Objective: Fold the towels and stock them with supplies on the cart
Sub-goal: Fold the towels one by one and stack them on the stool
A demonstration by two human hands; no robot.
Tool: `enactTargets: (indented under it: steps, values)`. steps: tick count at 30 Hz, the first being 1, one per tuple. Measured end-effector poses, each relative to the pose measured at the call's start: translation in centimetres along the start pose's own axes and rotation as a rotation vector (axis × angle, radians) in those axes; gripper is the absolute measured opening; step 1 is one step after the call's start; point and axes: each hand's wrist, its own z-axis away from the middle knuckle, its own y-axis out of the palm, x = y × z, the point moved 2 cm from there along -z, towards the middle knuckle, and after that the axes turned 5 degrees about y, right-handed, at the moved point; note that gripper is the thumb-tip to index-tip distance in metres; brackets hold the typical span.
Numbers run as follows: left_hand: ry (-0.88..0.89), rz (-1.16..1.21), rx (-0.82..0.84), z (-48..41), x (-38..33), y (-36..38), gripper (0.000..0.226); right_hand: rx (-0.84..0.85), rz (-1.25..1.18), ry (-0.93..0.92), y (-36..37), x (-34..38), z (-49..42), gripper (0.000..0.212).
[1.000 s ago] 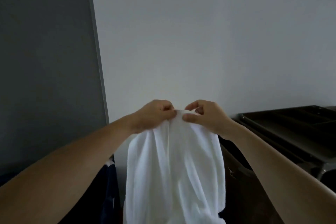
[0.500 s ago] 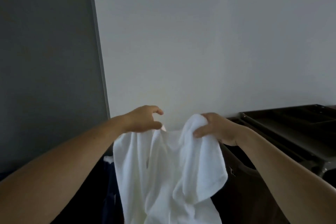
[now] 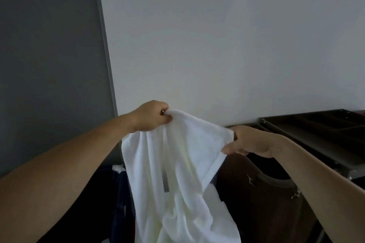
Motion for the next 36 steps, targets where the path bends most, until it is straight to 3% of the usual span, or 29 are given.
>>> enactTargets:
  steps: [5,7,9,11,12,14,16,18,22,23,26,30,32,36]
  values:
    - [-0.064,-0.033,0.159,-0.3,0.2,3.1,0.018,-0.203,-0.447,-0.159,-0.8,-0.6,-0.2,0.026]
    - [-0.139,0.007,0.223,0.1,0.4,3.8,0.033,-0.281,-0.503,-0.175,-0.7,-0.9,-0.5,0.043]
    - [-0.252,-0.054,0.397,1.0,1.0,3.5,0.049,-0.416,-0.591,-0.167,-0.8,-1.4,-0.6,0.034]
    - [-0.264,-0.241,0.601,1.8,1.5,3.3,0.03,-0.547,-0.575,-0.139,-0.7,-1.7,-0.6,0.03]
    - [-0.237,-0.289,0.617,1.9,1.3,3.2,0.02,-0.567,-0.535,-0.132,-0.2,-1.6,-0.6,0.029]
    - [-0.144,-0.144,0.486,1.6,0.2,3.0,0.004,-0.484,-0.446,-0.162,1.8,-0.8,-0.9,0.034]
    - [-0.07,0.196,0.357,1.1,-1.4,2.7,0.001,-0.313,-0.371,-0.201,4.5,0.4,-1.5,0.044]
    - [-0.007,0.39,0.379,0.8,-3.0,2.1,0.008,-0.17,-0.383,-0.195,6.5,1.0,-2.6,0.042]
    - [0.002,0.277,0.424,1.2,-2.7,0.9,0.015,-0.033,-0.505,-0.183,7.3,1.0,-3.7,0.01]
    - [-0.034,0.254,0.446,1.5,-2.0,0.9,0.015,-0.042,-0.539,-0.183,7.2,1.0,-3.8,0.008]
    - [-0.119,0.256,0.466,2.6,0.5,1.2,0.017,-0.18,-0.554,-0.192,6.3,0.9,-4.5,0.032]
    - [-0.252,0.804,0.164,3.6,3.2,1.9,0.025,-0.418,-0.553,-0.17,5.2,0.5,-5.7,0.038]
    - [-0.31,0.988,0.037,3.6,3.5,2.8,0.024,-0.532,-0.44,-0.143,5.3,0.6,-6.3,0.036]
    - [-0.404,0.798,-0.173,2.7,1.8,4.7,0.026,-0.722,-0.034,-0.178,6.5,2.3,-6.7,0.024]
